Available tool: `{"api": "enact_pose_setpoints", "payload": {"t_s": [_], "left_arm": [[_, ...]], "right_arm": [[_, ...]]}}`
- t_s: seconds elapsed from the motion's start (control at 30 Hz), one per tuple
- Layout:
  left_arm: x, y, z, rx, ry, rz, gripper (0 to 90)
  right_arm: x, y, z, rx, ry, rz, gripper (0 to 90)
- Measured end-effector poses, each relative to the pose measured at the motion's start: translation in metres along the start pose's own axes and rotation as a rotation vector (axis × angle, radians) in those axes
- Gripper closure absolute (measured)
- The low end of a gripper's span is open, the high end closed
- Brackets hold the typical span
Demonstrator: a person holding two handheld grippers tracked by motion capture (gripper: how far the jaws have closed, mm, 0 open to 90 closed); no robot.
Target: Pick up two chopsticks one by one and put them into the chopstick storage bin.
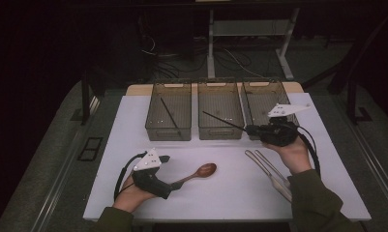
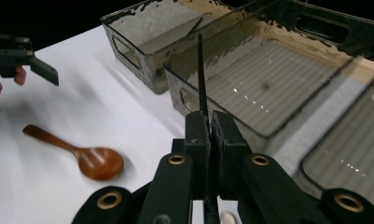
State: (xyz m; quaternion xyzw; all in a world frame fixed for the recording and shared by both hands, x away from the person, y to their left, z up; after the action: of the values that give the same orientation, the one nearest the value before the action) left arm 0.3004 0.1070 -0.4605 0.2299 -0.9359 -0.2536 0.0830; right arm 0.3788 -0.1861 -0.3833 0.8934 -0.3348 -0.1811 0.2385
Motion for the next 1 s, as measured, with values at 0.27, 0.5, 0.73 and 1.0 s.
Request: {"api": "enact_pose_setpoints", "payload": {"t_s": [0.27, 0.5, 0.73, 1.0], "left_arm": [[0.000, 0.001, 0.000, 0.000, 0.004, -0.001, 0.0], [0.001, 0.001, -0.001, 0.004, 0.003, 0.002, 0.0], [0.001, 0.001, -0.002, 0.009, 0.006, 0.006, 0.0], [0.001, 0.001, -0.003, 0.015, 0.001, 0.014, 0.0]], "right_arm": [[-0.007, -0.027, -0.025, -0.008, -0.008, 0.016, 85.9], [-0.014, -0.054, -0.040, -0.031, -0.002, 0.022, 85.9], [-0.020, -0.082, -0.054, -0.051, -0.009, 0.027, 85.9], [-0.023, -0.119, -0.066, -0.081, -0.017, 0.045, 85.9]]}}
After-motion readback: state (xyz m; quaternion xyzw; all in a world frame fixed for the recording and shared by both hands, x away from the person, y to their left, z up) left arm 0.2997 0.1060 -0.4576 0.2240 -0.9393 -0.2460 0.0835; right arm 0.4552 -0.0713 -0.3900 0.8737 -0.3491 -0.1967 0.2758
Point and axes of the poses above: each handheld gripper's, and its own axes: y roughly backward along the jaws, z roughly out of its underside, x roughly to its right, the point moved 7 cm from there along -y, roughly forward along the jaws, and after that the axes turned 3 degrees about -y, right-handed, at the moved point
